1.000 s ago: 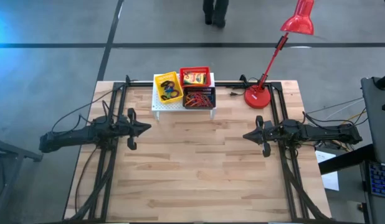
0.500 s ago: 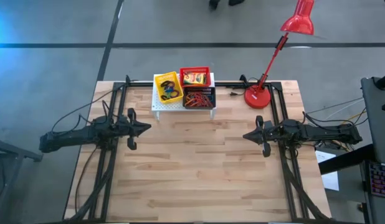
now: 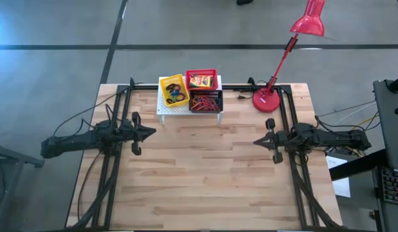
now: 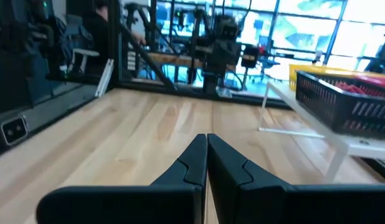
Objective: Pick & Place Office Desk Supplies
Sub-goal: Return to Home Position
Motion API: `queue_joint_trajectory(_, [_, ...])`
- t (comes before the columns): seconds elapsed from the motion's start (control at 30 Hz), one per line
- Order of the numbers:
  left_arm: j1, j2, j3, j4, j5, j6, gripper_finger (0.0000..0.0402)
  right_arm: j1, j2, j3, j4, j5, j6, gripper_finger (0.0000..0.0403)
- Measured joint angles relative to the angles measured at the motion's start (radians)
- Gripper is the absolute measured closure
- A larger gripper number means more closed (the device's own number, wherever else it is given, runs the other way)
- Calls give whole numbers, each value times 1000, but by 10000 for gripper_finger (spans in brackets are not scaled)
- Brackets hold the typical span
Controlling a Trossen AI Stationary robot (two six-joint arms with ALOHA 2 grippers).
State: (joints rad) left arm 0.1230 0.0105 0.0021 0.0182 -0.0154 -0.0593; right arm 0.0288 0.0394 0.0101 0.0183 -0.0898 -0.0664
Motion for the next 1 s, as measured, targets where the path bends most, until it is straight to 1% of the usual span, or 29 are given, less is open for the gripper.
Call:
queue_joint_trajectory(0.1, [0, 0, 0, 0, 0, 0, 375, 10, -38, 0, 0, 1, 2, 395])
queue_joint_trajectory(0.23, [0, 0, 0, 0, 0, 0, 375, 15, -39, 0, 3, -13, -20, 395])
queue_joint_trajectory(0.37, [0, 0, 0, 0, 0, 0, 375, 14, -39, 0, 4, -16, 3, 395])
queue_joint_trajectory(0.57, [0, 0, 0, 0, 0, 0, 375, 14, -39, 0, 3, -6, -46, 394])
queue_joint_trajectory(0.8, [0, 0, 0, 0, 0, 1, 375, 14, -37, -1, 2, 9, 3, 394])
queue_joint_trajectory(1.0, [0, 0, 0, 0, 0, 2, 375, 14, -30, -1, 2, 10, 7, 394])
